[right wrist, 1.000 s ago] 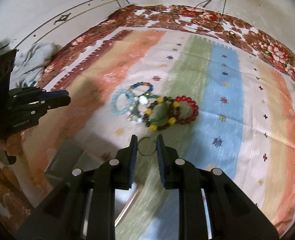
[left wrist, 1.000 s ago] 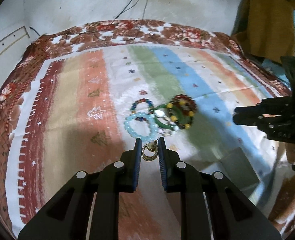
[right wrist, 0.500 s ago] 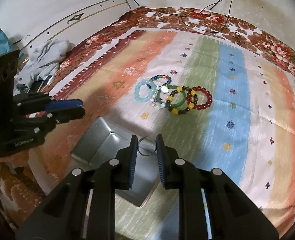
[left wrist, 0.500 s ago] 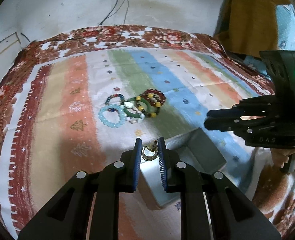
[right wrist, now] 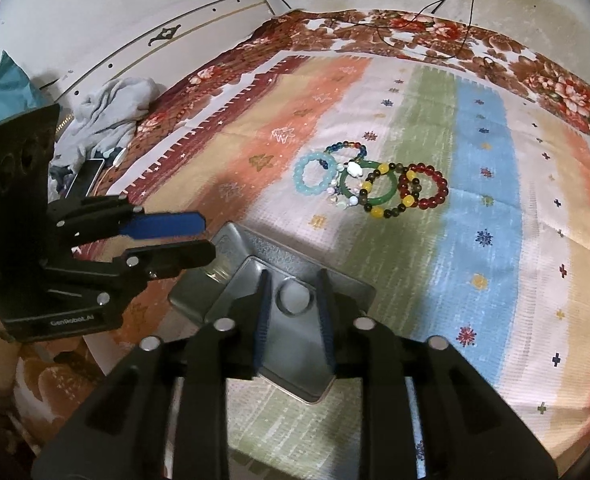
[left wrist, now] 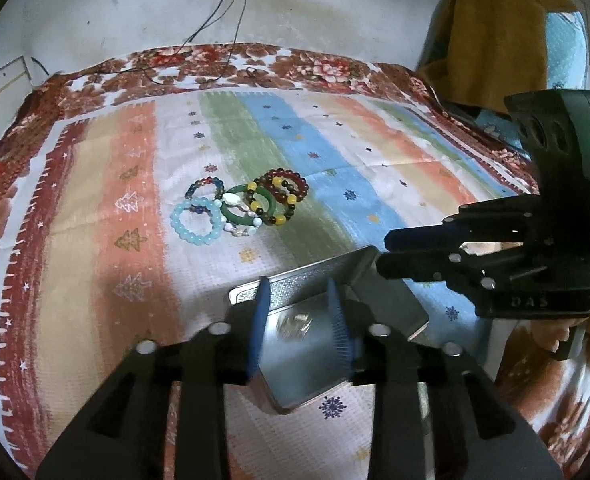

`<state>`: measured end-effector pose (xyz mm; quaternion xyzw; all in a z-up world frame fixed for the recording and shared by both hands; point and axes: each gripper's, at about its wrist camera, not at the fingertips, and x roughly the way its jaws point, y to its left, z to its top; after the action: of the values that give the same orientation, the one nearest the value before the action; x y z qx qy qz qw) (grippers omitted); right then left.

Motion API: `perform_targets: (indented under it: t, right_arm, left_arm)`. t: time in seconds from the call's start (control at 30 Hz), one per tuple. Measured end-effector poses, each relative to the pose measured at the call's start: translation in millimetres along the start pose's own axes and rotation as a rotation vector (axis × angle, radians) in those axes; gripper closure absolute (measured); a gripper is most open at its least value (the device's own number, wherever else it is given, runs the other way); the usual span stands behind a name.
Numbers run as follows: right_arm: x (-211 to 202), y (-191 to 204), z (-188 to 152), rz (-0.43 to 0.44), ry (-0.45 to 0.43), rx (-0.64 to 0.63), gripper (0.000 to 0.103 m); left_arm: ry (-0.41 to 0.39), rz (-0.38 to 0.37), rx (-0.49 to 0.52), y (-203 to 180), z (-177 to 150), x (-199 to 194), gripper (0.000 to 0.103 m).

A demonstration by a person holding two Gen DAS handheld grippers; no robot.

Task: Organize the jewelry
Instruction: 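Open the left tool to drop the gold ring into the tin, then move the left tool back toward the bracelet pile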

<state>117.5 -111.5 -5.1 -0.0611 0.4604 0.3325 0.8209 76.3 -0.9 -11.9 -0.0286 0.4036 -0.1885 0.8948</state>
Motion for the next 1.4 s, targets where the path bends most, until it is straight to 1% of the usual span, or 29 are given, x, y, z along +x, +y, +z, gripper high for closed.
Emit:
perform_targets:
  t: [0.03,0.07,0.17,0.2,0.23,0.3,0.37,0.4,0.47,0.53,0.6,0.7,0.83,0.9,1.1,1.23,1.4]
  right_arm:
    - [0.0,0.0,-0.4,-0.007,0.0,-0.002,0.07]
    - [0.0,-0.5,-0.9,-0.011,0.0,-0.002,0.069]
    - [0.3,-2.8,-1.3,-0.002,0.003,0.009,0.066]
    - [0.4,-2.7,-1.2,-0.001,0.004,0.008,0.063]
    - [0.3,-2.8,-1.2,-0.006,0.002,0.007,0.057]
    - [-0.7,-3.1,-1.4,-0.007,-0.003,0.008,0.05]
    - [-2.0,-5.2,-1.7,-0.011,-0.009,0.013,0.048]
    - [-2.0,-7.3,-1.7,-0.015,-0.01,0.018,0.047]
    - [-1.8,-10.3,-1.1,-0.03,-0.012,0.027,0.042]
    - [-1.8,-15.0,0.6,-0.052,-0.019,0.043,0.035]
    - [-1.5,-20.0,2.9,-0.069,-0.027,0.058,0.032]
    - [-1.4,-26.9,6.4,-0.099,-0.04,0.08,0.024]
    - [1.1,-35.6,10.5,-0.131,-0.052,0.106,0.02]
    - [4.6,-40.9,13.8,-0.155,-0.052,0.119,0.013]
    - [12.8,-54.2,23.2,-0.203,-0.055,0.143,0.008]
    - [17.2,-61.0,28.0,-0.227,-0.054,0.149,0.005]
    - [21.8,-70.8,32.4,-0.258,-0.049,0.157,0.005]
  left_arm:
    - [-0.003,0.006,0.0,0.3,0.0,-1.1,0.071]
    - [-0.006,0.008,-0.004,2.0,0.5,-2.0,0.069]
    - [-0.009,-0.003,-0.024,4.6,1.7,-2.8,0.068]
    - [-0.012,-0.001,-0.025,4.7,2.1,-3.4,0.067]
    - [-0.014,0.005,-0.022,4.4,2.1,-3.8,0.066]
    - [-0.018,0.017,-0.018,4.9,2.4,-4.4,0.061]
    - [-0.02,0.033,-0.02,7.6,2.9,-5.1,0.056]
    - [-0.02,0.043,-0.023,10.3,3.6,-5.2,0.056]
    - [-0.019,0.055,-0.032,15.7,5.0,-4.2,0.054]
    - [-0.017,0.078,-0.036,20.7,6.2,-3.0,0.051]
    - [-0.011,0.094,-0.043,26.1,8.2,-0.4,0.049]
    - [-0.006,0.119,-0.046,32.3,11.2,3.2,0.044]
    - [0.004,0.157,-0.037,39.0,16.6,11.0,0.039]
    - [0.008,0.177,-0.03,42.6,20.1,15.3,0.034]
    - [0.003,0.241,0.003,49.1,29.9,23.8,0.025]
    - [0.012,0.258,0.008,57.2,33.1,28.2,0.021]
    - [0.025,0.276,0.007,66.1,38.0,35.5,0.017]
